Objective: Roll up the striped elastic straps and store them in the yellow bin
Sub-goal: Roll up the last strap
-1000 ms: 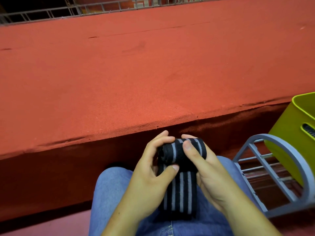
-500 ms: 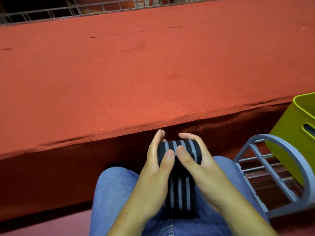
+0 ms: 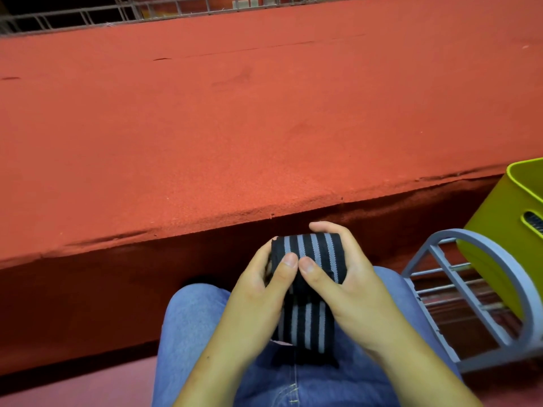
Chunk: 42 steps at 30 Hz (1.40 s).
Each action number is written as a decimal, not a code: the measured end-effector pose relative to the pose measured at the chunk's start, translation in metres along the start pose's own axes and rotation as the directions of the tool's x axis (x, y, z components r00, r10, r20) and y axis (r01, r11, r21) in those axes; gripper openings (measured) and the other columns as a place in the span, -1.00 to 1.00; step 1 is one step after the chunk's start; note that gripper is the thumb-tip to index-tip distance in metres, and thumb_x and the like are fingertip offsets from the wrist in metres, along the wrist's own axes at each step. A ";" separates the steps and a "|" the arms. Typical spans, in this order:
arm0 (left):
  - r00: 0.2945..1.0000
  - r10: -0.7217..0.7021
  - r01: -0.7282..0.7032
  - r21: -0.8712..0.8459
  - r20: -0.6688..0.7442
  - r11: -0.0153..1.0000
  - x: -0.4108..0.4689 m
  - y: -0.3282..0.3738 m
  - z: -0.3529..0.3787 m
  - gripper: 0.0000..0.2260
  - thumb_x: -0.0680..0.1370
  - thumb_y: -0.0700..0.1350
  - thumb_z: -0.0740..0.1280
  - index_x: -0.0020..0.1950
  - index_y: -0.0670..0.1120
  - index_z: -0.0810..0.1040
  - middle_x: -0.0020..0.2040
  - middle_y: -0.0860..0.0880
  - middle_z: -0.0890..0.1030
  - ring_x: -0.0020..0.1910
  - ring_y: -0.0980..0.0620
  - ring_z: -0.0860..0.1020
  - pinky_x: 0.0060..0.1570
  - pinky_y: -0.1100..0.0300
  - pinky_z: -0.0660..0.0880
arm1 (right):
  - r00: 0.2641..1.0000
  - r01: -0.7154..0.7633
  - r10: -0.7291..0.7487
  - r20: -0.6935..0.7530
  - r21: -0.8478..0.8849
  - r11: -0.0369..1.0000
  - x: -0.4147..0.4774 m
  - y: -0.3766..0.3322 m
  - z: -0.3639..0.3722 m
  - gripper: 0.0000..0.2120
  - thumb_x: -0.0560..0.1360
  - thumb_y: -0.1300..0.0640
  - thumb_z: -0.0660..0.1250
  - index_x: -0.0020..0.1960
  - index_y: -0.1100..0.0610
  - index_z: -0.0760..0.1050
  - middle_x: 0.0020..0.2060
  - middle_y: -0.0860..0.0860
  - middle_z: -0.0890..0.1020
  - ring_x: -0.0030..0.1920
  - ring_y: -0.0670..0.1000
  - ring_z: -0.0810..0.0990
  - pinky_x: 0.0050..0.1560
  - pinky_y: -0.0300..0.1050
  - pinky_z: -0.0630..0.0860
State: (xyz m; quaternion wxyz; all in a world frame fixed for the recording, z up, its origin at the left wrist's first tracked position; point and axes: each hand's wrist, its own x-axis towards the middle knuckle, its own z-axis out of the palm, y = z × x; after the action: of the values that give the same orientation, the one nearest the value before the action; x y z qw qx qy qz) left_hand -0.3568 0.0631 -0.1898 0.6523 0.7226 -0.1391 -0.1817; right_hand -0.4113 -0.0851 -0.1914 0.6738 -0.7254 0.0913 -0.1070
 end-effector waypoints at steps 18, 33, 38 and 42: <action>0.991 0.116 -0.119 -0.045 -0.067 0.992 -0.003 0.004 0.003 -0.72 0.63 -0.13 0.36 0.36 -0.01 0.56 0.18 0.07 0.71 0.21 0.11 0.67 0.27 0.18 0.56 | 0.985 -0.173 0.170 0.031 0.179 0.969 0.004 0.000 0.001 -0.64 0.45 -0.23 0.45 0.13 -0.04 0.70 0.05 0.01 0.79 0.11 0.01 0.76 0.25 0.18 0.64; 0.997 0.070 -0.071 -0.061 -0.016 0.996 -0.002 0.003 0.003 -0.66 0.61 0.02 0.42 0.37 0.00 0.55 0.21 0.01 0.71 0.23 0.04 0.67 0.30 -0.03 0.54 | 0.991 -0.124 0.134 -0.027 0.224 0.967 0.004 -0.002 -0.002 -0.67 0.40 -0.16 0.49 0.05 0.02 0.72 -0.03 0.05 0.79 0.04 0.04 0.77 0.10 -0.02 0.65; 0.989 0.118 -0.124 -0.062 -0.088 0.990 -0.004 0.003 0.003 -0.63 0.57 0.02 0.45 0.37 0.04 0.54 0.22 0.04 0.70 0.24 0.06 0.66 0.27 0.03 0.55 | 0.984 -0.177 0.174 0.035 0.250 0.952 0.005 -0.002 -0.001 -0.65 0.46 -0.25 0.52 0.11 -0.05 0.72 0.07 0.06 0.78 0.15 0.07 0.75 0.32 0.21 0.60; 0.981 0.149 -0.157 -0.055 -0.128 0.986 -0.004 0.004 0.002 -0.62 0.57 0.02 0.47 0.37 0.08 0.53 0.23 0.07 0.69 0.25 0.08 0.64 0.23 0.12 0.57 | 0.977 -0.213 0.200 0.079 0.244 0.946 0.005 0.000 0.000 -0.63 0.47 -0.31 0.46 0.11 -0.09 0.72 0.10 0.03 0.78 0.17 0.03 0.75 0.35 0.20 0.58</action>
State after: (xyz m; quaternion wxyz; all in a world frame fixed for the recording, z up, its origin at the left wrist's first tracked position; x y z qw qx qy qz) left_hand -0.3609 0.0626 -0.1861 0.6949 0.6979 -0.1478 -0.0905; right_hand -0.4067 -0.0869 -0.1916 0.7699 -0.6233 0.1344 -0.0271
